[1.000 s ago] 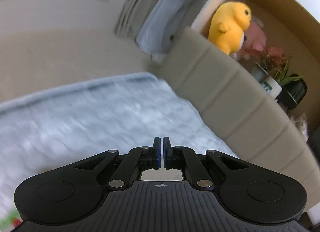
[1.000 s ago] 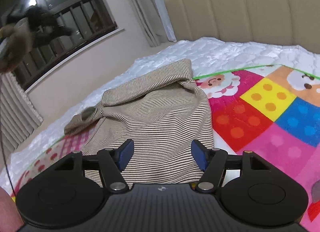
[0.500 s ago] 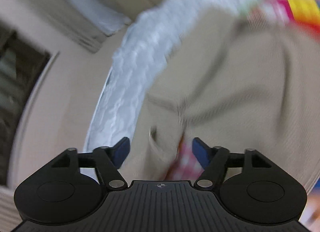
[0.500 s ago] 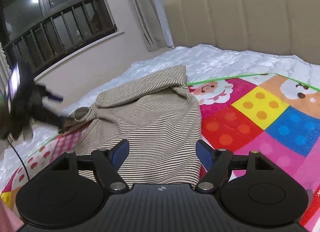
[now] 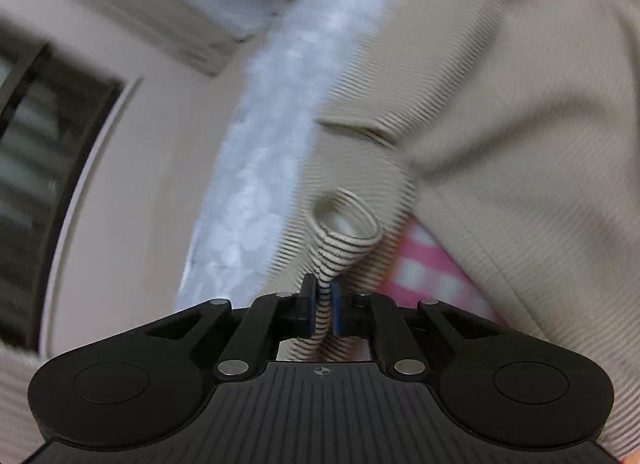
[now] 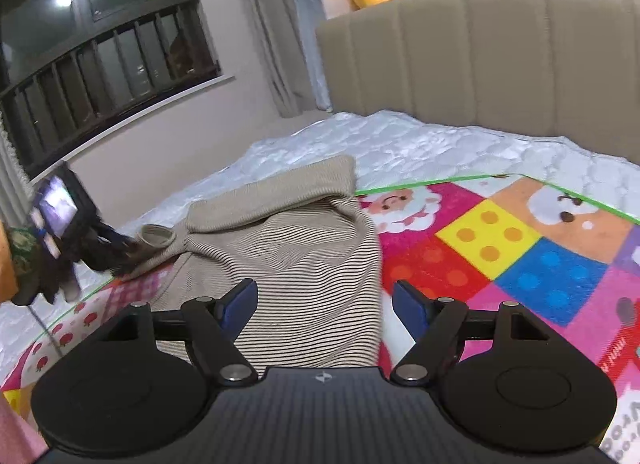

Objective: Fold clothes

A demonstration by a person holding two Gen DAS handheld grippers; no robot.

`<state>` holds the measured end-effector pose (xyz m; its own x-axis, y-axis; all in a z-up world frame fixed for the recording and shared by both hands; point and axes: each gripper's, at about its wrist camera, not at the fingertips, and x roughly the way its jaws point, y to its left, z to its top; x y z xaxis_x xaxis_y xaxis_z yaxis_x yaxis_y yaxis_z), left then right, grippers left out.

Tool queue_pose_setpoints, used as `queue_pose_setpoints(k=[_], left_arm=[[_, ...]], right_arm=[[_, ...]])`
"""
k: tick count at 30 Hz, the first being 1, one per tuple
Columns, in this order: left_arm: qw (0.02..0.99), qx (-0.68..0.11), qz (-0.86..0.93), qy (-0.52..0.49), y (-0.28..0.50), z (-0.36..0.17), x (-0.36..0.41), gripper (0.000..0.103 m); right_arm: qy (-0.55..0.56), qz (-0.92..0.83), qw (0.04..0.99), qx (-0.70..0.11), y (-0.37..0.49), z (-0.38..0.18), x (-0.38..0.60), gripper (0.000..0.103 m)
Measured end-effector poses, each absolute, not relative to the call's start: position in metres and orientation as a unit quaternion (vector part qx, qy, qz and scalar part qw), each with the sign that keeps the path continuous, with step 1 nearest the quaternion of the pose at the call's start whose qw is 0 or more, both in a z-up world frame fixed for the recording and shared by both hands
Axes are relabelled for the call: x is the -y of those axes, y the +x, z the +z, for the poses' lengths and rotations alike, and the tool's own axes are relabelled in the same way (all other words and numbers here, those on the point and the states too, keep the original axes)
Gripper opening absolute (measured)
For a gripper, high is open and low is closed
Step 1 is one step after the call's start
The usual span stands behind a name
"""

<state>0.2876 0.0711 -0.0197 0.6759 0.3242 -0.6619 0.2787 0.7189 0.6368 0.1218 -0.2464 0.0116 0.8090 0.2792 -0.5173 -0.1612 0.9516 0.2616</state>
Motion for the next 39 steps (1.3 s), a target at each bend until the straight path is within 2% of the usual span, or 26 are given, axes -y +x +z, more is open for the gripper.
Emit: queue_pose_setpoints(k=[8, 10, 16, 22, 26, 29, 32, 34, 39], left_arm=[[0.928, -0.358, 0.087, 0.059, 0.305, 0.096, -0.133, 0.008], [0.937, -0.340, 0.084, 0.012, 0.308, 0.115, -0.131, 0.008], [0.956, -0.279, 0.026, -0.084, 0.323, 0.148, -0.092, 0.007], [0.947, -0.242, -0.061, -0.203, 0.362, 0.136, -0.038, 0.009], [0.933, -0.235, -0.128, -0.240, 0.380, 0.125, -0.014, 0.029], [0.936, -0.237, -0.149, -0.213, 0.385, 0.119, -0.005, 0.053], [0.940, -0.261, -0.137, -0.174, 0.369, 0.115, -0.011, 0.059], [0.940, -0.284, -0.122, -0.143, 0.356, 0.110, -0.018, 0.071], [0.929, -0.363, -0.074, -0.003, 0.301, 0.088, -0.042, 0.087]], right_arm=[[0.103, 0.124, 0.943, -0.291, 0.119, 0.003, 0.243, 0.075], [0.103, 0.124, 0.943, -0.291, 0.119, 0.002, 0.244, 0.075], [0.110, 0.113, 0.943, -0.294, 0.122, -0.003, 0.252, 0.075], [0.110, 0.103, 0.940, -0.305, 0.125, -0.014, 0.261, 0.075], [0.111, 0.095, 0.936, -0.321, 0.130, -0.026, 0.265, 0.075], [0.111, 0.092, 0.931, -0.336, 0.136, -0.036, 0.265, 0.075], [0.103, 0.097, 0.928, -0.345, 0.141, -0.041, 0.261, 0.075], [0.080, 0.116, 0.926, -0.350, 0.147, -0.041, 0.253, 0.075], [-0.082, 0.208, 0.904, -0.365, 0.155, -0.042, 0.216, 0.075]])
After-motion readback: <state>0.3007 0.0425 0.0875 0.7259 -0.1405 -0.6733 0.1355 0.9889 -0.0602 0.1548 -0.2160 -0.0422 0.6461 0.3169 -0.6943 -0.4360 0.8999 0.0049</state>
